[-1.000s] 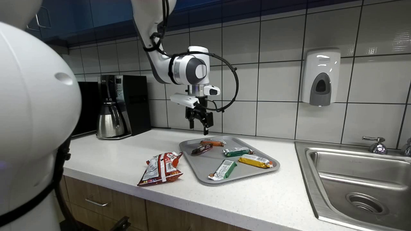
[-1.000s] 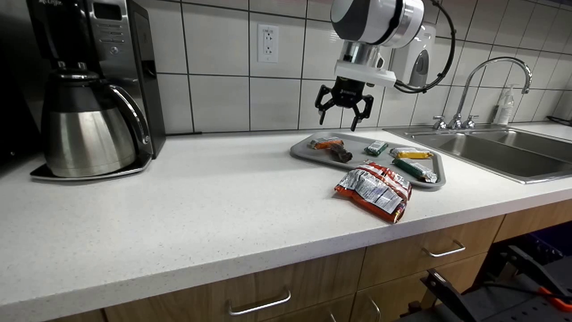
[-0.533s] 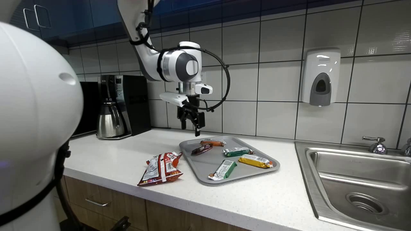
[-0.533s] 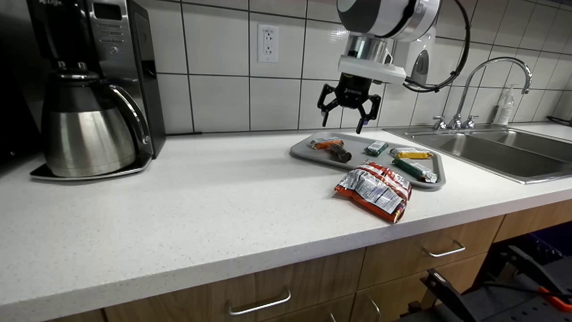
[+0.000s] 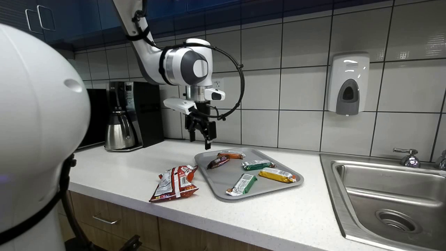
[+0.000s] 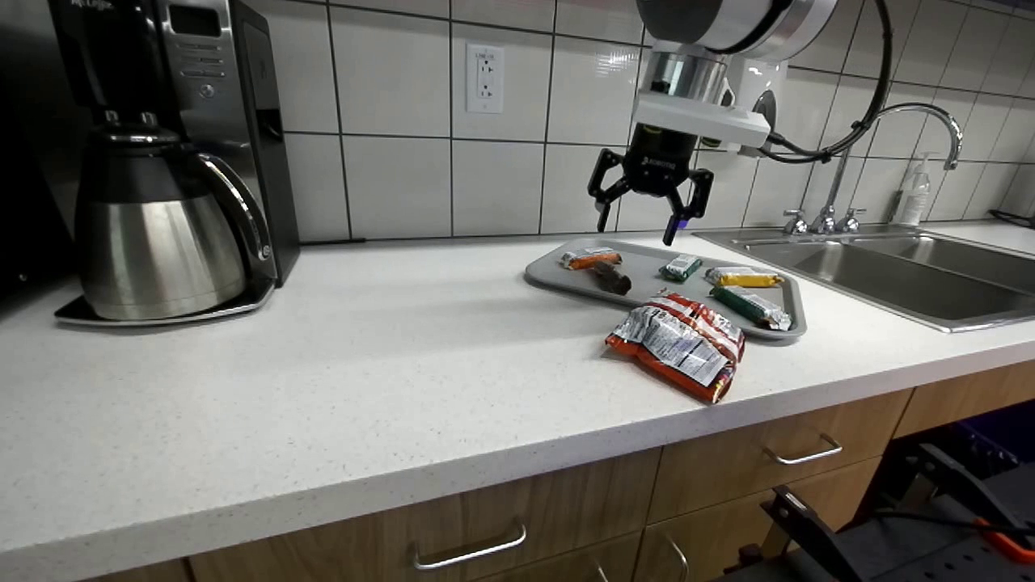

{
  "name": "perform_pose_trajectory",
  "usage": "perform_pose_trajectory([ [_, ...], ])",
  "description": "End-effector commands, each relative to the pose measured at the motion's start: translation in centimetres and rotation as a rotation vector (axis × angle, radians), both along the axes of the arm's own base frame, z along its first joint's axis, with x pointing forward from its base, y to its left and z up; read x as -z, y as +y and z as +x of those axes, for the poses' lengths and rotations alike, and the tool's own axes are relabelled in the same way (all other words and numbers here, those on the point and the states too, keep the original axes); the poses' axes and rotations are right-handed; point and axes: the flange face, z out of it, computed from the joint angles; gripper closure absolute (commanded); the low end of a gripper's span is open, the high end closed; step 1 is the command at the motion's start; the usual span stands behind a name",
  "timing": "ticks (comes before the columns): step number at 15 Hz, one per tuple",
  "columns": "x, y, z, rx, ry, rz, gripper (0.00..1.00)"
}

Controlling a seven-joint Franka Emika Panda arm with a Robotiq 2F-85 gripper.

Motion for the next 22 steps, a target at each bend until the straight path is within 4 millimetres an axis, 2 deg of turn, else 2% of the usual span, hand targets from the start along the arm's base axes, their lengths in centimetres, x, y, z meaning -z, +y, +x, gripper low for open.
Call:
perform_pose_trajectory([
  [1,-0.9,-0.1,-2.3,0.019,-0.004,0.001,0.0],
  [3,-1.0,-0.2,-2.8,0.018,0.004,0.0,0.0],
  [4,-0.2,-0.2,-1.5,0.0,0.005,-0.001,0.0],
  [8,-0.3,-0.2,-2.1,0.0,0.006,-0.001,0.0],
  [22,-0.3,-0.2,-2.1,0.0,0.007,-0.002,0.0],
])
